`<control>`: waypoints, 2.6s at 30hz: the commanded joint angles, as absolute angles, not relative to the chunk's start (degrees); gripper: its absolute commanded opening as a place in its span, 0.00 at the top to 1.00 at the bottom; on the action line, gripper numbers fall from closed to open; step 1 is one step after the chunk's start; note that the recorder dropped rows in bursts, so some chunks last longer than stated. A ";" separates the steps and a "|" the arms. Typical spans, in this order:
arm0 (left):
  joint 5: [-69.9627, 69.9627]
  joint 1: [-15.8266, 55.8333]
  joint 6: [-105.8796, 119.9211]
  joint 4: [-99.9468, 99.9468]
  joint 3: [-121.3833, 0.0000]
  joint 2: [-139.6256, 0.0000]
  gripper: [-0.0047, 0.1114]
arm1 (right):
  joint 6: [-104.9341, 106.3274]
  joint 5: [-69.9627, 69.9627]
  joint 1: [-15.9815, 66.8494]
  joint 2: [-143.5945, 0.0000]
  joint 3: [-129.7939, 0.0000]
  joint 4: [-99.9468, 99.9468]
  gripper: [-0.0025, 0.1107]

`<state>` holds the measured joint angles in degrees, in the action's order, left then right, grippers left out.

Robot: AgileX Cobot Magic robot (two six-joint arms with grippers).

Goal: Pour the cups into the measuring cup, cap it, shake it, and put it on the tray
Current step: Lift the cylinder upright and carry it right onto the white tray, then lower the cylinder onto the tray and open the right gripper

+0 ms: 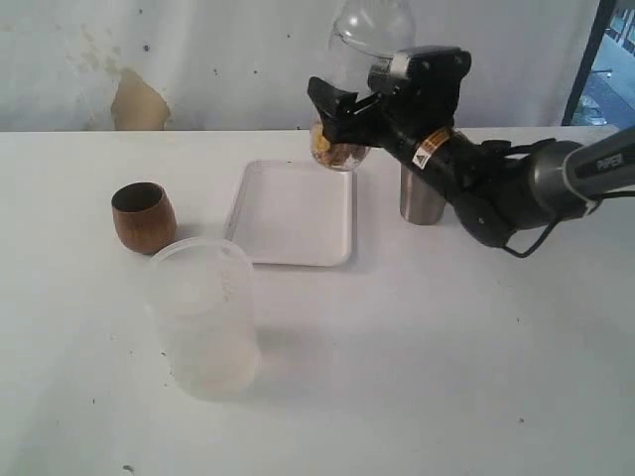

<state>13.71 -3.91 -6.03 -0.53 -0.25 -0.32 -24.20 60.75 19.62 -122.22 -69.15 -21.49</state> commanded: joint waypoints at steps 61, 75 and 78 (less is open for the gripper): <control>13.33 -3.88 -6.12 -0.47 0.00 0.00 0.96 | -20.79 46.78 23.42 -133.47 -82.22 -39.42 0.05; 13.33 -3.88 -6.12 -0.47 0.00 0.00 0.96 | -20.66 38.62 23.42 -129.70 -82.22 -38.06 0.05; 13.33 -3.88 -6.12 -0.47 0.00 0.00 0.96 | -20.66 35.47 23.42 -128.15 -82.22 -38.06 0.05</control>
